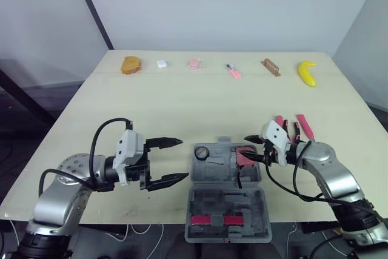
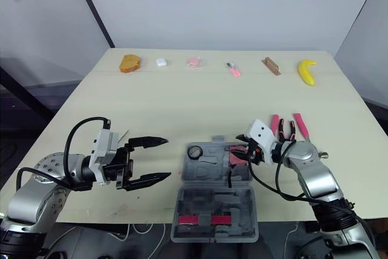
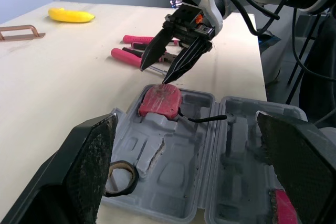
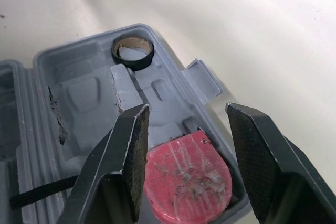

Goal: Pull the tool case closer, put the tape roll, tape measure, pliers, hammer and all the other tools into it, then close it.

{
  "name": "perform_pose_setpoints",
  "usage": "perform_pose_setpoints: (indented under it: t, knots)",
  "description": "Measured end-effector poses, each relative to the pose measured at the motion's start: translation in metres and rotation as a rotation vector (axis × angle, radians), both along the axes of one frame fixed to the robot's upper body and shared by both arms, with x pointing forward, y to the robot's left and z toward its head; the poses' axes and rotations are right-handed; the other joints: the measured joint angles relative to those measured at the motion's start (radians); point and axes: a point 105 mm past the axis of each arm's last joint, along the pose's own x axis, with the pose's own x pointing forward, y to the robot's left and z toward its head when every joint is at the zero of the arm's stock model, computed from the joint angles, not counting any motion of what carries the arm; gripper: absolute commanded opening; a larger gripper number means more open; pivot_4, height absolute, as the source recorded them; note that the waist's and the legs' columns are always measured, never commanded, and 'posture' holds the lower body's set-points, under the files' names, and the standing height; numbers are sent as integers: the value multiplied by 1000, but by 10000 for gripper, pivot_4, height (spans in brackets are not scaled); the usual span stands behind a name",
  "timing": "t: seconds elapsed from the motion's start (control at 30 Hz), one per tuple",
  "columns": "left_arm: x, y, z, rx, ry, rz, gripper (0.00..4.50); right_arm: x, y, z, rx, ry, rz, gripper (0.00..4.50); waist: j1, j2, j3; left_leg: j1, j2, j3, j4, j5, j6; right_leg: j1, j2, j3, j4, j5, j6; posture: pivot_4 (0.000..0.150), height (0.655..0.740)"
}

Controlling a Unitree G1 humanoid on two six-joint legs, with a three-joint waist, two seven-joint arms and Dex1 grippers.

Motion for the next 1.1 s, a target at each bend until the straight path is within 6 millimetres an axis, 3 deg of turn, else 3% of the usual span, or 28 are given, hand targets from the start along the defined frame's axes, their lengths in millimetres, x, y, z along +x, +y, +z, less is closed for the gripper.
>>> perform_pose_setpoints:
  t: [0.3,0.7,0.93,1.1]
  knots:
    - [4,-1,3,-13,-7,8,45000,7,-4,-32,190,18,-41,23210,-1,0,0,0,0,1,0,0,0,0,0,1,0,0,0,1500,7400]
    - [3,2,0,-12,6,17,45000,16,-11,-61,166,55,-12,23210,-1,-1,-1,3,0,1,0,0,0,2,0,1,0,0,0,1500,7400]
    - [4,4,-1,-13,7,24,45000,19,-11,-79,85,82,-4,23210,-2,-9,-8,36,1,1,-8,0,0,32,0,1,-5,-4,-5,1500,7400]
    - [4,4,-1,-12,6,24,45000,19,-9,-83,14,79,18,23210,-1,-13,-20,37,2,1,-8,0,0,32,-1,1,-4,-4,-6,1500,7400]
